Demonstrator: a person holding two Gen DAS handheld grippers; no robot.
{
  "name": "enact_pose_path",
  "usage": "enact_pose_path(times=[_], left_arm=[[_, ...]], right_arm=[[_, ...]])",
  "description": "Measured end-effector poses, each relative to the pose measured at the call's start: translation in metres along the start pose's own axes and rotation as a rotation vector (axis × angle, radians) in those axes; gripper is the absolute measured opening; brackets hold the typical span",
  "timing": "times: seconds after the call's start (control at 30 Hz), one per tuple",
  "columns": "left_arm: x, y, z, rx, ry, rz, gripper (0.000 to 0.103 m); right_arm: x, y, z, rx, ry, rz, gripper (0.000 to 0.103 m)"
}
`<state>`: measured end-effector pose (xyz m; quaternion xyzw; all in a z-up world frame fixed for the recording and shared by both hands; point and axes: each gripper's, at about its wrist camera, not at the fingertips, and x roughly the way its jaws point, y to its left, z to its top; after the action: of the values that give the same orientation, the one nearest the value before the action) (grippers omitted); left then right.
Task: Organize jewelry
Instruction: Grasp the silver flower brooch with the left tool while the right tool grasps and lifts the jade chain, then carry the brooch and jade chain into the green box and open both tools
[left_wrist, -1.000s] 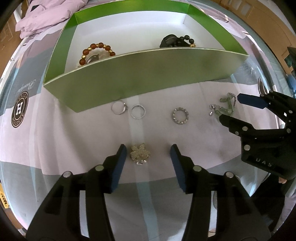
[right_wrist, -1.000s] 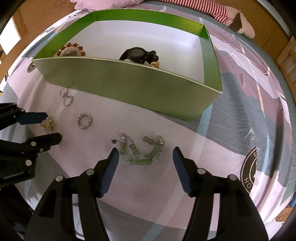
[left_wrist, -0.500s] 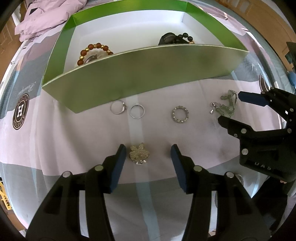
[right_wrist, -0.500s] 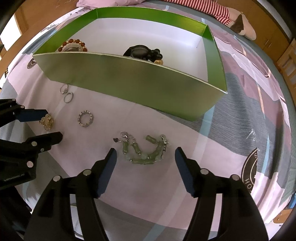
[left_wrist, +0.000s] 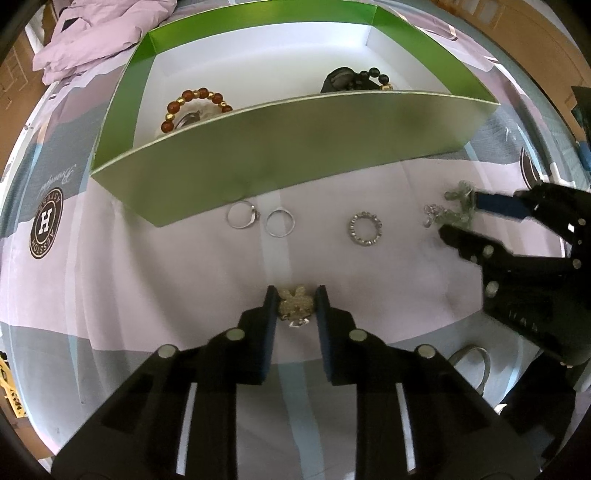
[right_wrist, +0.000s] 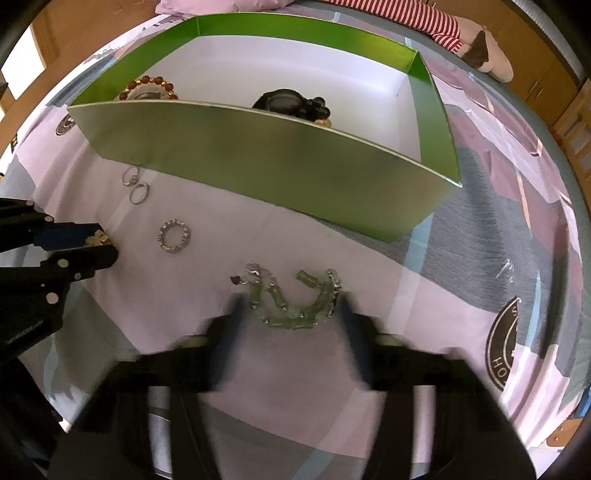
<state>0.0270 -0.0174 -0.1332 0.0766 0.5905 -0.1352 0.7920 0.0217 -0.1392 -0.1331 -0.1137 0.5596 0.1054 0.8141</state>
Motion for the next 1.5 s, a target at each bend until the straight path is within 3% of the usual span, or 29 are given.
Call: enact_pose_path(times=[0.23,0.3,0.33,0.5,0.77,1.1,1.27,1.5], left_arm=[[-0.008,0.003,0.000,-0.007,-0.037,0.030,0.020],[-0.014,0.002,0.001,-0.002,-0.067,0.038,0.020],[-0.018,0.002,0.001,-0.001,-0.083,0.037,0.020],[-0.030,-0.005,0.001,0.024,-0.142,0.043,0.020],[-0.034,-0.008,0.004,0.025,-0.164,0.046,0.020],[-0.054,-0.012,0.007,0.027,-0.266,0.089,0.020],[-0.071,-0.008,0.014,0.002,-0.350,0.113,0.020],[-0.080,0.007,0.026,-0.058,-0.410,0.139,0.020]], right_arm=[[-0.007,-0.001,0.001,0.003,-0.022,0.015,0.022],[-0.010,-0.002,0.002,0.009,-0.029,0.030,0.009],[-0.012,-0.002,0.003,0.010,-0.033,0.031,0.007],[-0.020,-0.008,0.006,0.017,-0.060,0.046,0.007],[-0.039,-0.023,0.011,0.058,-0.121,0.089,0.007],[-0.085,-0.042,0.025,0.116,-0.288,0.160,0.007],[-0.104,-0.039,0.028,0.106,-0.405,0.137,0.007],[-0.104,-0.033,0.037,0.119,-0.471,0.084,0.007]])
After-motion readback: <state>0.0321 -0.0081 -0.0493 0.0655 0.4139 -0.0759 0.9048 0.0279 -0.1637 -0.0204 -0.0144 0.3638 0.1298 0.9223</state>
